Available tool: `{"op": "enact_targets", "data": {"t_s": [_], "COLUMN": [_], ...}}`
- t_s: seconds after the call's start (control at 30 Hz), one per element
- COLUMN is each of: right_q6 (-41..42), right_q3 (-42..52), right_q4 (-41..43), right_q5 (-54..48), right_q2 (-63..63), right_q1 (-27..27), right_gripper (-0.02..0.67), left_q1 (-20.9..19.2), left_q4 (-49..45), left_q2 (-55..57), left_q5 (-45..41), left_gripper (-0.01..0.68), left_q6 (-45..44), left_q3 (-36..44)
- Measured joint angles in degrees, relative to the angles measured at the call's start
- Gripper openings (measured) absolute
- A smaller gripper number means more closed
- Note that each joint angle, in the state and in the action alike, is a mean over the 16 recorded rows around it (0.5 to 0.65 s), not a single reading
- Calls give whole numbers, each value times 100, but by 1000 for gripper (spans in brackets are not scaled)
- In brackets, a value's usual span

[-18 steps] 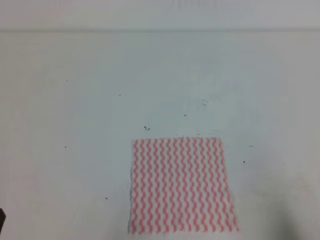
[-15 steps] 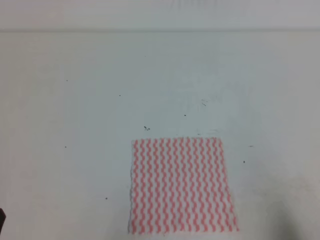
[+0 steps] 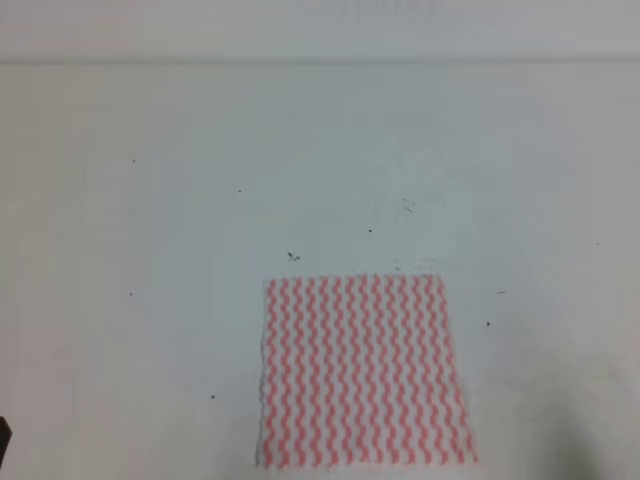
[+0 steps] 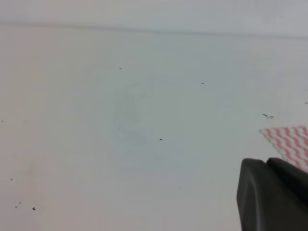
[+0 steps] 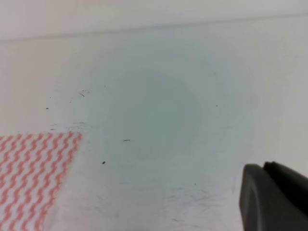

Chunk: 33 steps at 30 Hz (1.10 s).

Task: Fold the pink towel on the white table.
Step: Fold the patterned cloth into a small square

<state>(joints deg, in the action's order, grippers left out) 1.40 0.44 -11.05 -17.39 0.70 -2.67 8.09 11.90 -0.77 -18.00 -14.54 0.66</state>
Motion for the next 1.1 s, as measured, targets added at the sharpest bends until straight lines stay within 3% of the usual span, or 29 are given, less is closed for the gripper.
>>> {"op": "enact_targets", "data": {"t_s": [0.3,0.8,1.1], "right_q6": [0,2,13], "right_q3": [36,17,42], "right_q4": [-225,-2875,-3339], "right_q5": [278,1348,1355], "right_q2": [58,23,47], "right_q1": [1,0,1], "right_gripper": [-18,-18,-18], "left_q1": [2,-2,1], "left_q4": [137,1937,2016], "left_q2": [44,-33,23], "left_q5": [200,1601,1693], "left_gripper": [-4,-3,-4], "left_q6": [82,678,338], "left_q3": [-38,28,-19]}}
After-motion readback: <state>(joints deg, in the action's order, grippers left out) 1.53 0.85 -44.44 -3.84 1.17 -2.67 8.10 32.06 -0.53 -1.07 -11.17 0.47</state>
